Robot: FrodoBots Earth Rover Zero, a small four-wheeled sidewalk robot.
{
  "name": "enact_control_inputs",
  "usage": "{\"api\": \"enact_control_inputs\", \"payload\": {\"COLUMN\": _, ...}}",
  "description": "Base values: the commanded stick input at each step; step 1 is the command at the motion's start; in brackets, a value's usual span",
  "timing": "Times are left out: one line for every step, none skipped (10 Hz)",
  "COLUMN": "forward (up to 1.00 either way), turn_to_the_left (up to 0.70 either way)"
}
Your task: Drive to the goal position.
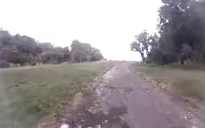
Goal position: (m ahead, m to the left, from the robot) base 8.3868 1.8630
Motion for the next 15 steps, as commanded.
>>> {"api": "enact_control_inputs", "payload": {"forward": 1.00, "turn_to_the_left": 0.00}}
{"api": "enact_control_inputs", "payload": {"forward": 1.00, "turn_to_the_left": 0.00}}
{"api": "enact_control_inputs", "payload": {"forward": 1.00, "turn_to_the_left": 0.00}}
{"api": "enact_control_inputs", "payload": {"forward": 1.00, "turn_to_the_left": 0.00}}
{"api": "enact_control_inputs", "payload": {"forward": 1.00, "turn_to_the_left": -0.08}}
{"api": "enact_control_inputs", "payload": {"forward": 1.00, "turn_to_the_left": -0.09}}
{"api": "enact_control_inputs", "payload": {"forward": 1.00, "turn_to_the_left": -0.10}}
{"api": "enact_control_inputs", "payload": {"forward": 1.00, "turn_to_the_left": -0.07}}
{"api": "enact_control_inputs", "payload": {"forward": 1.00, "turn_to_the_left": -0.02}}
{"api": "enact_control_inputs", "payload": {"forward": 1.00, "turn_to_the_left": 0.00}}
{"api": "enact_control_inputs", "payload": {"forward": 1.00, "turn_to_the_left": 0.00}}
{"api": "enact_control_inputs", "payload": {"forward": 1.00, "turn_to_the_left": 0.00}}
{"api": "enact_control_inputs", "payload": {"forward": 1.00, "turn_to_the_left": 0.00}}
{"api": "enact_control_inputs", "payload": {"forward": 1.00, "turn_to_the_left": 0.00}}
{"api": "enact_control_inputs", "payload": {"forward": 1.00, "turn_to_the_left": 0.00}}
